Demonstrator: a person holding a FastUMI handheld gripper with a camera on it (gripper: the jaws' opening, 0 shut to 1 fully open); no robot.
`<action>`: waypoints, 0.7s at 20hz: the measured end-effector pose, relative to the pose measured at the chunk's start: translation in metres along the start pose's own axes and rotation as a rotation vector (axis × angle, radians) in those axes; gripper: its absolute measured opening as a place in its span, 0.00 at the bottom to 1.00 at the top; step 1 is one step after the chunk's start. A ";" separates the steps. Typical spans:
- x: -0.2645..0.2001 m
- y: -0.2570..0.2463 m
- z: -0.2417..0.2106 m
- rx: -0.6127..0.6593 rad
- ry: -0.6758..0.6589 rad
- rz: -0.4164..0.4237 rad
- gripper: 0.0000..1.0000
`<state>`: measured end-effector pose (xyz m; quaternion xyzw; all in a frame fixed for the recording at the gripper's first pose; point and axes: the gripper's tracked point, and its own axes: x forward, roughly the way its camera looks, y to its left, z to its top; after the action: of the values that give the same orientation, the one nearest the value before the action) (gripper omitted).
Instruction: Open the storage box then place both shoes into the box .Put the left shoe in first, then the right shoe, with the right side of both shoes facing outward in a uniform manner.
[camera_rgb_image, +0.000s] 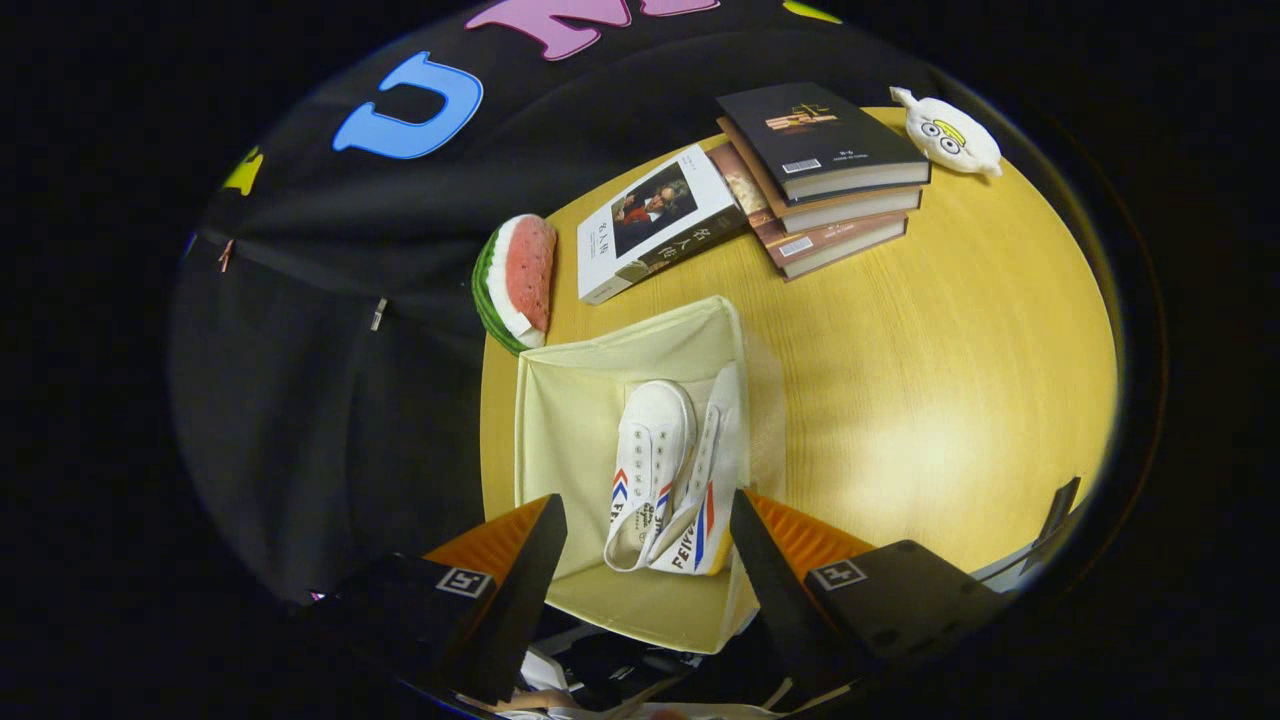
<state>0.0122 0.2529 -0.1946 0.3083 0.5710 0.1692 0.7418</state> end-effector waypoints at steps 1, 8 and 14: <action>-0.005 -0.005 0.004 -0.014 -0.028 -0.014 0.99; -0.058 -0.060 0.036 -0.131 -0.239 -0.141 0.99; -0.118 -0.086 0.060 -0.277 -0.438 -0.255 0.99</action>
<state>0.0260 0.1013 -0.1531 0.1589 0.4028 0.0803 0.8978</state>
